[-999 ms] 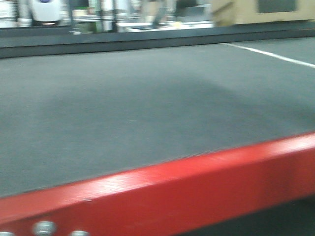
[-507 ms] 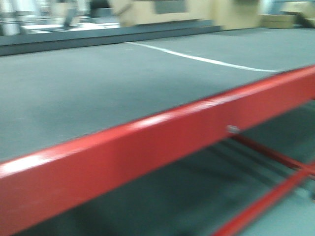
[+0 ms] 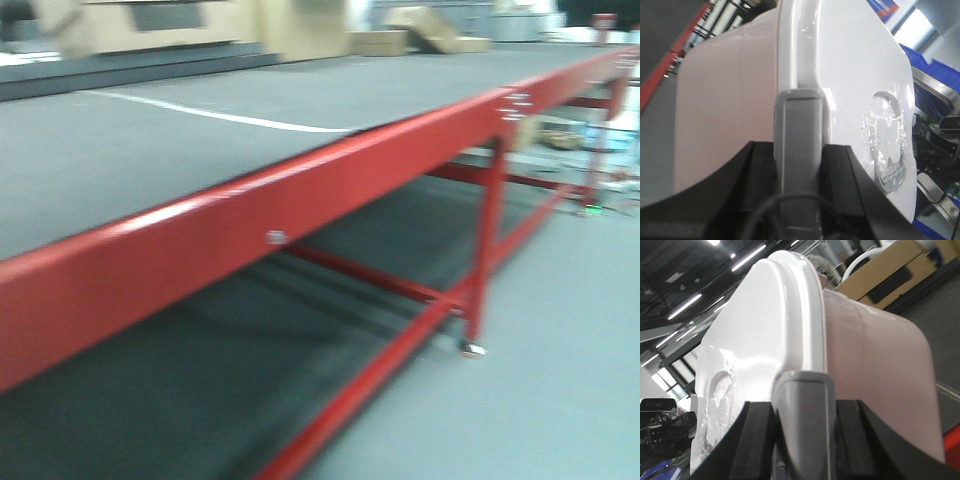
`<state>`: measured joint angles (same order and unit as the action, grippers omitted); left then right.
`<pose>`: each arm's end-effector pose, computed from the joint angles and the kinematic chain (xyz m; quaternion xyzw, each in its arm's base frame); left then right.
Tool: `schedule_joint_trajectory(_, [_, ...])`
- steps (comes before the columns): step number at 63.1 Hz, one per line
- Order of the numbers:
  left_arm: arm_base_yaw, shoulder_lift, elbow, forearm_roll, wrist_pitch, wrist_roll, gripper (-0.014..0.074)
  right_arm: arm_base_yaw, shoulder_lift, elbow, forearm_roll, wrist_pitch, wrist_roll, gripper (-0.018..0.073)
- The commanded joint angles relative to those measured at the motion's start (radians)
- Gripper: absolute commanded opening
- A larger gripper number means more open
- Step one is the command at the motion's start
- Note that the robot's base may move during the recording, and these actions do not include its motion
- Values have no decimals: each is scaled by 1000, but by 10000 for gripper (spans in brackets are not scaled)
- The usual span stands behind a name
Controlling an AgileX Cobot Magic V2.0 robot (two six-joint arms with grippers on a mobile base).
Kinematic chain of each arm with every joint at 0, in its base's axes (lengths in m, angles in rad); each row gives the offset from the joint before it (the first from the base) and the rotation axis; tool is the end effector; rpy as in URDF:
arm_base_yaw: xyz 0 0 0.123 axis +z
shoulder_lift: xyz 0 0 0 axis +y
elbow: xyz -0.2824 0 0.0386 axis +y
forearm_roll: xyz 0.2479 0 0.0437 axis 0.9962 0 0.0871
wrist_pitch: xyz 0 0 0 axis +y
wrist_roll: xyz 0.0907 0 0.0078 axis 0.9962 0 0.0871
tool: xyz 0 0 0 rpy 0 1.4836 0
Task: Grab white bin and place on right shelf
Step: 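Hold the pink bin with both grippers while driving away from the table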
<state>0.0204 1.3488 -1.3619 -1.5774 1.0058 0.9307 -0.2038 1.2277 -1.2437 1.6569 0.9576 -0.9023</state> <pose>0.2726 -0.0714 0.4593 0.1461 0.6701 -0.5084 0.5207 0.2499 0.0242 0.4613 -0.0420 0.6585 0.4823 0.5762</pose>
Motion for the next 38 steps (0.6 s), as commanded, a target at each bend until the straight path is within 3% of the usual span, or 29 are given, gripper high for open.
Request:
schedule_joint_trajectory(1, [-53, -42, -35, -74, 300, 39, -126, 48, -44, -36, 71, 283, -17, 57])
schedule_joint_trajectory(38, [-53, -38, -35, -72, 298, 39, -126, 48, -57, -37, 71, 282, -17, 57])
